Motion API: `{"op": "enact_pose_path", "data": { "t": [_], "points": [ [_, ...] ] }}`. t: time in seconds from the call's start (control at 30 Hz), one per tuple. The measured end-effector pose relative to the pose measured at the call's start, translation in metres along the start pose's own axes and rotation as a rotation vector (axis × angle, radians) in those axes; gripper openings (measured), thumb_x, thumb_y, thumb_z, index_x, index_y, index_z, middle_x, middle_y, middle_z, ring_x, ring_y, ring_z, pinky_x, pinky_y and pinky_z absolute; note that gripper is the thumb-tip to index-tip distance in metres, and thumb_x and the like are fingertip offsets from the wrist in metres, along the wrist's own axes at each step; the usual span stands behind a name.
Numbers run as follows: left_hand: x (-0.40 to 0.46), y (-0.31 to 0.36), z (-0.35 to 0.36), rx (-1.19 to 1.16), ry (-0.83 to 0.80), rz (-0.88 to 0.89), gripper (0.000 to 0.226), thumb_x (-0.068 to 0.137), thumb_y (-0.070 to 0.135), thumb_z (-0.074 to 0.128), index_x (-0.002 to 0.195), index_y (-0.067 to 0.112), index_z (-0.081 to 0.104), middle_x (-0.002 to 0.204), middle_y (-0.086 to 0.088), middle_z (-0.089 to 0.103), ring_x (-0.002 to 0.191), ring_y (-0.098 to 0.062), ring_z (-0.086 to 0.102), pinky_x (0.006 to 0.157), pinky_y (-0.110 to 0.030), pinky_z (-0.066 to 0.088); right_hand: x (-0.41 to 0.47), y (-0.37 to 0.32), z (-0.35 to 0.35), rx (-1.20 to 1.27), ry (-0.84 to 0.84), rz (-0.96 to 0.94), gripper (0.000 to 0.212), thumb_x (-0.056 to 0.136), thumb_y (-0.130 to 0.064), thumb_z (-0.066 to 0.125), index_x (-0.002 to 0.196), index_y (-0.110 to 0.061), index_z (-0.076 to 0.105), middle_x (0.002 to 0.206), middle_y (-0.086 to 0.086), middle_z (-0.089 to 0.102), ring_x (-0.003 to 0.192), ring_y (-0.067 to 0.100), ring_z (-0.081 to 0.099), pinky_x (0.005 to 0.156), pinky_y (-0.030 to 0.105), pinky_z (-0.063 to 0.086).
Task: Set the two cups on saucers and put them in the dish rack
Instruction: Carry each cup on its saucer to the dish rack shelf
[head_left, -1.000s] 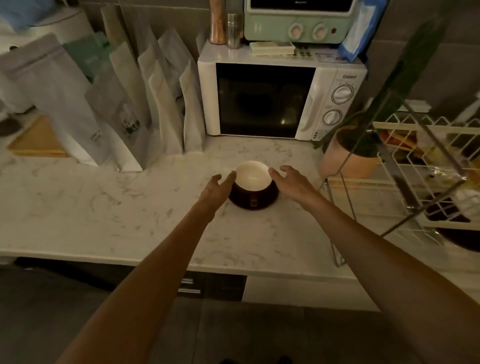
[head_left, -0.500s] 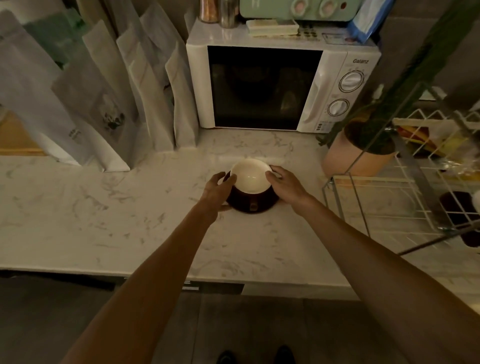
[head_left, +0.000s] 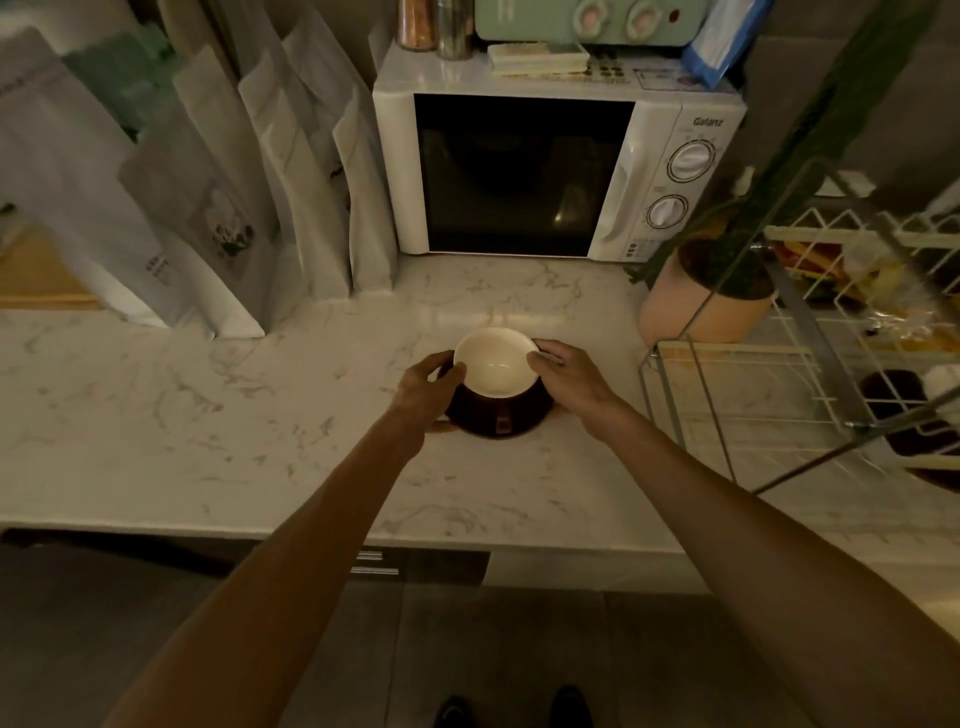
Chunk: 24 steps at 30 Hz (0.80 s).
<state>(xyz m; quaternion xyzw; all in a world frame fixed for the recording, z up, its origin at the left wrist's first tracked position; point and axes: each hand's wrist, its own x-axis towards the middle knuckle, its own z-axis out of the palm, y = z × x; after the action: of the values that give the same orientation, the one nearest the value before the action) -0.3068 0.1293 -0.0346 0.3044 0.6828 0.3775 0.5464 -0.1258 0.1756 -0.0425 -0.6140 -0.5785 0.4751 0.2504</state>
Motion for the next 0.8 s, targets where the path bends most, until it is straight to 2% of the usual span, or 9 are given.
{"op": "enact_pose_path", "data": {
  "t": [0.1,0.33,0.43,0.6,0.8],
  "points": [
    [-0.018,-0.005,-0.004,0.013,-0.001,0.025,0.032,0.094,0.029,0.057,0.126,0.03,0.057,0.13,-0.014,0.057,0.112,-0.031,0.059,0.067,-0.039,0.059,-0.016,0.001,0.002,0.013,-0.003,-0.017,0.037,0.094,-0.032,0.051,0.13,-0.027,0.06,0.129,-0.002,0.063,0.119,0.019,0.057,0.103,0.042,0.048],
    [-0.068,-0.023,-0.014,0.05,-0.05,0.034,0.038,0.092,0.03,0.06,0.13,0.03,0.053,0.13,-0.015,0.056,0.116,-0.032,0.057,0.065,-0.036,0.059,-0.072,0.009,-0.001,0.061,-0.004,-0.016,0.036,0.095,-0.034,0.052,0.13,-0.03,0.059,0.129,0.0,0.061,0.117,0.018,0.057,0.099,0.045,0.051],
    [-0.091,-0.029,-0.014,0.087,-0.079,0.033,0.04,0.091,0.028,0.061,0.13,0.029,0.052,0.123,-0.009,0.056,0.113,-0.029,0.058,0.069,-0.033,0.057,-0.102,0.012,-0.004,0.075,-0.003,0.01,0.034,0.095,-0.035,0.052,0.128,-0.033,0.059,0.124,0.001,0.062,0.113,0.022,0.059,0.088,0.047,0.058],
    [-0.129,-0.041,-0.007,0.149,-0.165,0.009,0.044,0.09,0.029,0.063,0.132,0.029,0.049,0.115,-0.007,0.056,0.108,-0.03,0.062,0.082,-0.041,0.058,-0.148,0.018,-0.018,0.077,-0.021,0.051,0.033,0.096,-0.033,0.052,0.128,-0.03,0.059,0.126,0.001,0.061,0.114,0.024,0.059,0.079,0.044,0.061],
    [-0.17,-0.056,0.015,0.223,-0.289,-0.024,0.045,0.088,0.036,0.064,0.13,0.035,0.047,0.119,-0.008,0.056,0.094,-0.023,0.066,0.072,-0.034,0.061,-0.201,0.035,-0.05,0.028,-0.03,0.095,0.037,0.096,-0.037,0.053,0.133,-0.03,0.056,0.121,-0.002,0.057,0.108,0.02,0.056,0.076,0.04,0.061]
  ]
}}
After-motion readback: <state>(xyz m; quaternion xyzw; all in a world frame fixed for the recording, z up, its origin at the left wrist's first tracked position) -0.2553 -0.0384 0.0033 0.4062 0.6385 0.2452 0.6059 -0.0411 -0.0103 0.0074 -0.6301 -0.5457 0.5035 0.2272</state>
